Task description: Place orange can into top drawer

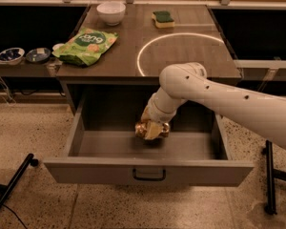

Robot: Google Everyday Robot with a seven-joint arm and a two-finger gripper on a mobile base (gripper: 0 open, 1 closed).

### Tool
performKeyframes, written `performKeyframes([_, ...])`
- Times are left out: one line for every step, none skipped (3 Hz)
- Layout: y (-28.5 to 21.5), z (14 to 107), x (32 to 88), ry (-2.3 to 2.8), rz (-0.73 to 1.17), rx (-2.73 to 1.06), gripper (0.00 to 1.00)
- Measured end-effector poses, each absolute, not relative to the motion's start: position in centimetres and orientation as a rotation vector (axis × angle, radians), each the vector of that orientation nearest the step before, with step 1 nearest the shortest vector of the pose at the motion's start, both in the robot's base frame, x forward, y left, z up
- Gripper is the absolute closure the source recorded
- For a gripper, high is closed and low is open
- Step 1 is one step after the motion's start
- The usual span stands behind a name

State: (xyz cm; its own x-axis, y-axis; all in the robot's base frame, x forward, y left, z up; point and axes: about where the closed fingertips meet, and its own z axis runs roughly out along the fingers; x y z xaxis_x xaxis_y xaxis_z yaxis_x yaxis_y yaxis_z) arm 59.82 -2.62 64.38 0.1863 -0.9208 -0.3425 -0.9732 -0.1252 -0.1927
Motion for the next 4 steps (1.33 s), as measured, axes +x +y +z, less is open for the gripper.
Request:
performKeyframes([-3.8,62.5,59.3,1.861,0.183,-2.058,0.50])
performKeyframes([-4.0,61.7,59.2,1.855,0.280,-2.032,0.27])
performKeyframes([-3.9,61.9,59.1,1.849,0.280,-2.041,0.04])
performKeyframes([-4.2,64.7,58.6,1.810,0.206,-2.085,0.00])
